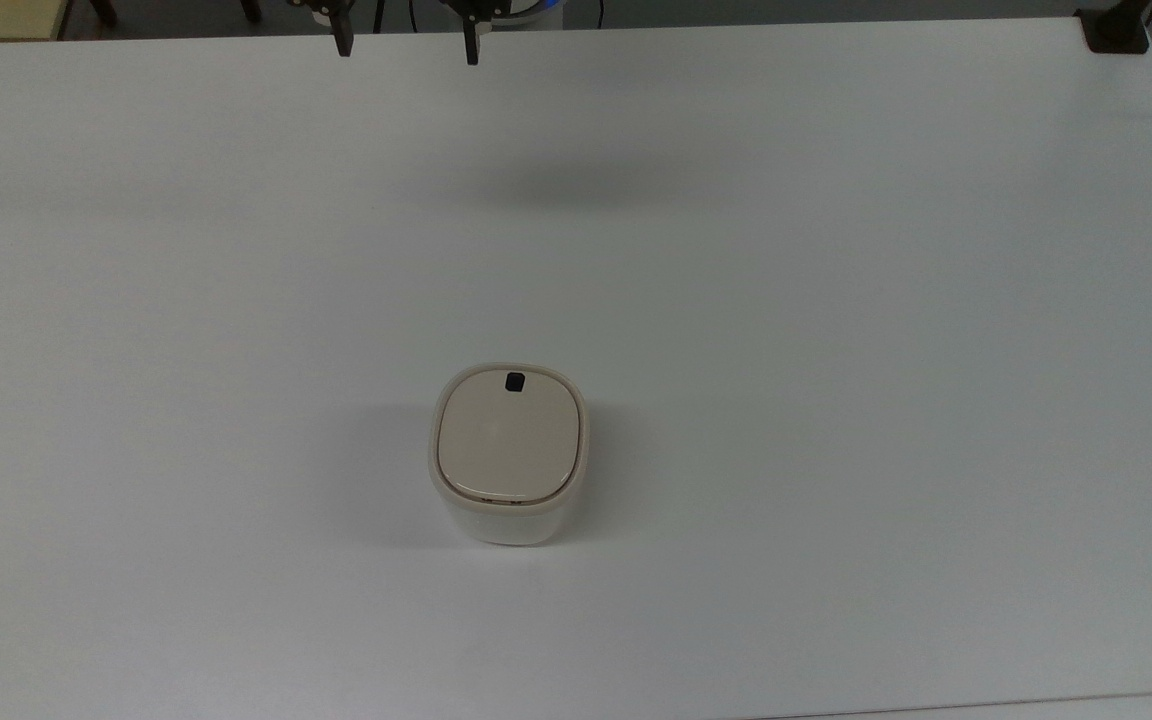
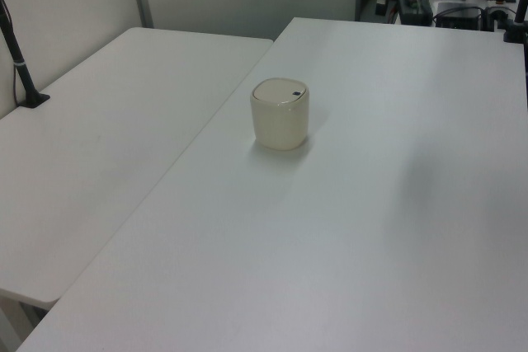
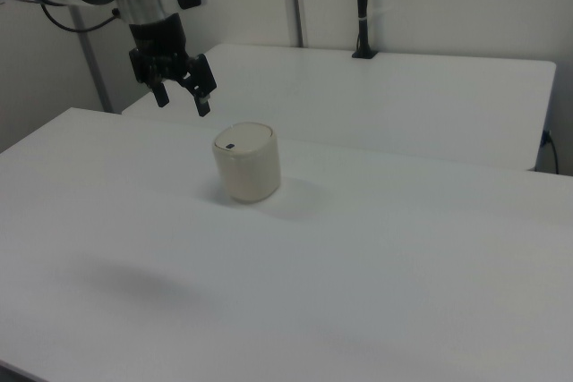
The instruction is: Open the trash bin
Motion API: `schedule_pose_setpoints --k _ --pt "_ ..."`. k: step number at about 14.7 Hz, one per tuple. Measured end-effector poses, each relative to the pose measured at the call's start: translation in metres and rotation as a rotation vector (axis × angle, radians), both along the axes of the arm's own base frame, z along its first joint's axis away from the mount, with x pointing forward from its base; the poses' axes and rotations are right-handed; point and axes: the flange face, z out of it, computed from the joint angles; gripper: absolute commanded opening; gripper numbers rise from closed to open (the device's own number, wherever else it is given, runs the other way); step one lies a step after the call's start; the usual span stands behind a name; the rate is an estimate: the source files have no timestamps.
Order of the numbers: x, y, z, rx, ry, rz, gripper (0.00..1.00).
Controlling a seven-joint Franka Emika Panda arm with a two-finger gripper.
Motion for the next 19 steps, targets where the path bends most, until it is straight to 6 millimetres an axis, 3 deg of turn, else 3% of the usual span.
schedule_pose_setpoints --k 11,19 --pt "0.0008 0.0019 -0.0025 -0.001 0.005 0.008 1.0" --pt "0.004 0.0041 -0.0069 -0.011 0.0 0.117 1.0"
